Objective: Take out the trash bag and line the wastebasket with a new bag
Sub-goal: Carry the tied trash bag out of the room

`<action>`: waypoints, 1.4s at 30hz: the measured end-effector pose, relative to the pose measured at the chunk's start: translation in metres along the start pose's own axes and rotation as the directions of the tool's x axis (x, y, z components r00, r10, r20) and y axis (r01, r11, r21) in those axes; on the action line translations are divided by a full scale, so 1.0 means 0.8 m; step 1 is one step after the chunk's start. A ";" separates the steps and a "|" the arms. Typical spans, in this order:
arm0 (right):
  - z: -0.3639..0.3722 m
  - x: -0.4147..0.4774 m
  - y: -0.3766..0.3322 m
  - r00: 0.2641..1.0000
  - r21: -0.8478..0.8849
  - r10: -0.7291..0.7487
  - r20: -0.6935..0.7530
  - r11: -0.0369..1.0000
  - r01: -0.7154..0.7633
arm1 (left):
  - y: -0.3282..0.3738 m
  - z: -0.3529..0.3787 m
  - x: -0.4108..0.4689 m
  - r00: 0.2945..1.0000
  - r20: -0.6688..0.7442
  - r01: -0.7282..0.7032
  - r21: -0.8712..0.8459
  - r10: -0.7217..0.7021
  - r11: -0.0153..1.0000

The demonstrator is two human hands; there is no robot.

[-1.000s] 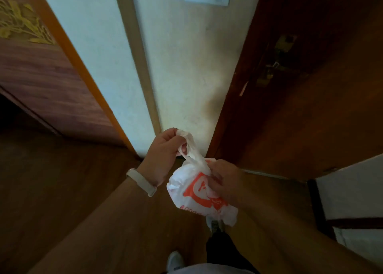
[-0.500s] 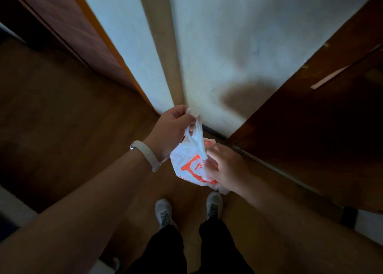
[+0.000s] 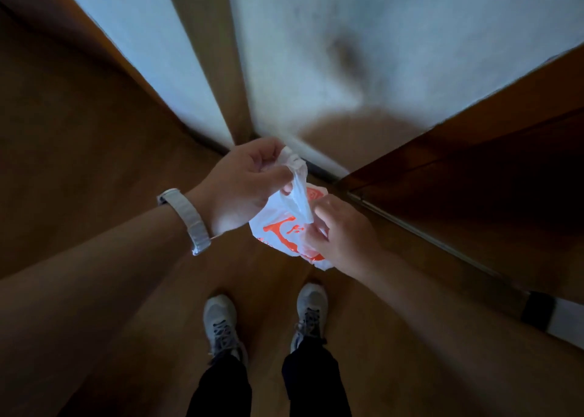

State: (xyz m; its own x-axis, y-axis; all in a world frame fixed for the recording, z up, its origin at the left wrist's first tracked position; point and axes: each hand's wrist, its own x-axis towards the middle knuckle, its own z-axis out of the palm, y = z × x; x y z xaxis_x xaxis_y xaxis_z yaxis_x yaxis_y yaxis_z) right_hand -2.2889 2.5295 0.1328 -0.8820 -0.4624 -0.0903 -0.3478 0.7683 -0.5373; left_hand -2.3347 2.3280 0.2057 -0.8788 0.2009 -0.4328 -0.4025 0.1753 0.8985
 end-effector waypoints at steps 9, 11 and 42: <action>0.139 0.063 0.093 0.994 -0.046 0.089 0.059 0.995 -0.086 | -0.148 -0.007 0.104 0.997 -0.071 0.038 0.082 -0.032 0.996; 0.161 0.078 0.107 0.993 -0.043 0.104 0.061 0.994 -0.101 | -0.172 -0.010 0.123 0.992 -0.124 0.049 0.090 -0.038 0.995; -0.002 0.074 0.010 0.977 -0.196 0.160 0.140 0.972 -0.132 | -0.104 -0.089 0.032 0.989 -0.083 -0.031 0.689 0.122 0.724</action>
State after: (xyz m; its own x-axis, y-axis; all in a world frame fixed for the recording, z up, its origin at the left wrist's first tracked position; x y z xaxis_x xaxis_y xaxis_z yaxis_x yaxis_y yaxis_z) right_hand -2.3440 2.5088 0.1248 -0.8732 -0.3904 -0.2917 -0.2841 0.8941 -0.3463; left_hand -2.3421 2.2499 0.1253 -0.9395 0.1403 -0.3126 -0.0869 0.7849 0.6135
